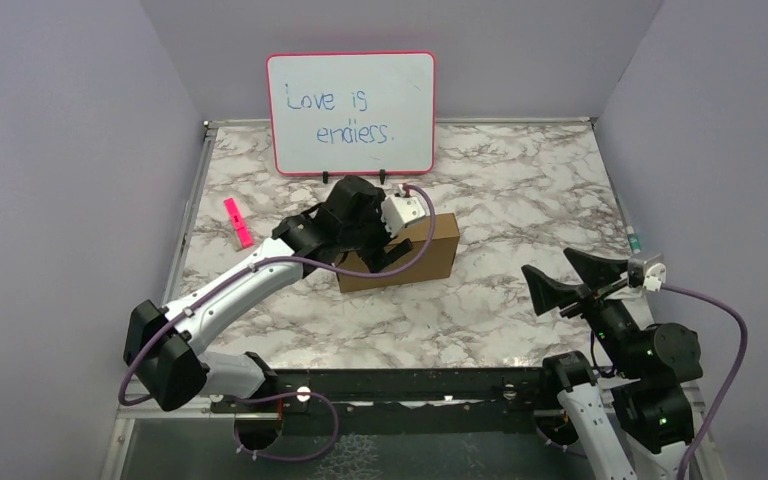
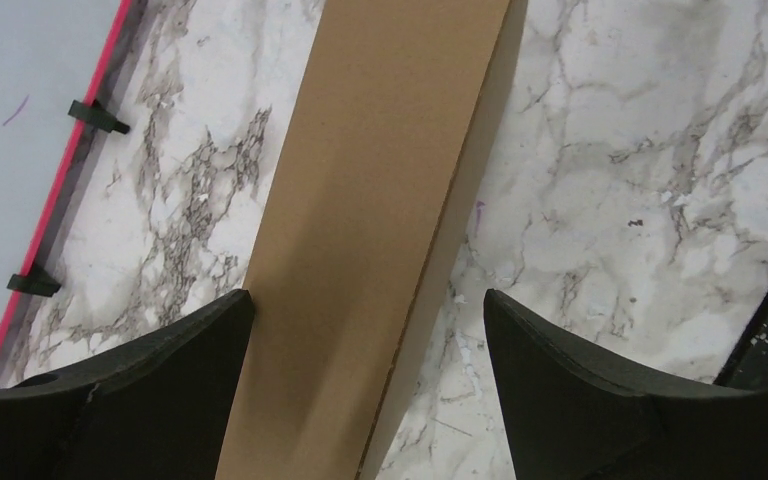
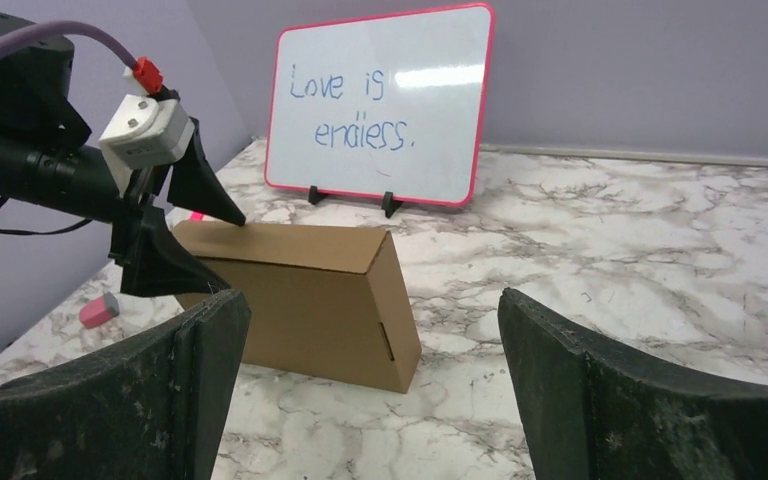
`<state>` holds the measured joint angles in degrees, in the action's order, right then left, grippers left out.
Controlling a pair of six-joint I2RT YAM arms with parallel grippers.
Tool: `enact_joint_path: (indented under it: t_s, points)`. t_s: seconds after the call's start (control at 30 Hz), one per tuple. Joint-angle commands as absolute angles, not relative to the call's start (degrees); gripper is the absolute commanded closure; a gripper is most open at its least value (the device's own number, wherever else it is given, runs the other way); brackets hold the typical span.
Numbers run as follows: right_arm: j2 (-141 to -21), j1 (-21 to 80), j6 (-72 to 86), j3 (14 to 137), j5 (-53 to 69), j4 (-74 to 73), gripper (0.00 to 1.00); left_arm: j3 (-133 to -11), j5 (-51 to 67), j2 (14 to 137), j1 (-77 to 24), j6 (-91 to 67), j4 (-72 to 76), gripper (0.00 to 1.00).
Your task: Fold the paper box
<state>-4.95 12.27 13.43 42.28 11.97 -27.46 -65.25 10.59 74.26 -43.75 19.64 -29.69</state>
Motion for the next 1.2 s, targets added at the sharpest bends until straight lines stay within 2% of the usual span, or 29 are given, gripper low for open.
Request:
enact_joint_path:
  t_s: [0.0,0.13,0.27,0.5,0.57,0.9,1.17]
  points:
    - [-4.97,12.30,12.29,41.03,9.59,-28.41,0.00,-68.25,7.75,76.83,-43.79,23.87,-30.71,0.15]
    - [-6.00,12.31,12.06,40.96,11.32,-28.22,0.00,-69.01,8.22,79.69,-43.88,25.32,-30.62,0.20]
    - [-5.52,12.32,11.89,40.85,12.04,-28.22,0.00,-69.35,6.43,81.95,-44.08,27.15,-30.57,0.28]
    - [-3.81,12.31,12.05,40.33,11.69,-28.03,0.00,-69.86,9.78,81.96,-46.06,27.72,-31.05,0.46]
    - [-3.57,12.30,11.99,40.29,11.86,-27.95,0.00,-69.79,8.17,81.05,-47.47,27.27,-31.85,0.47]
    - [-2.98,12.31,11.99,40.16,12.21,-27.82,0.00,-70.24,1.35,76.53,-48.73,28.09,-32.17,0.20]
    - [-2.99,12.30,11.91,40.01,12.84,-27.75,0.00,-71.79,0.68,80.46,-48.63,30.08,-32.43,0.13]
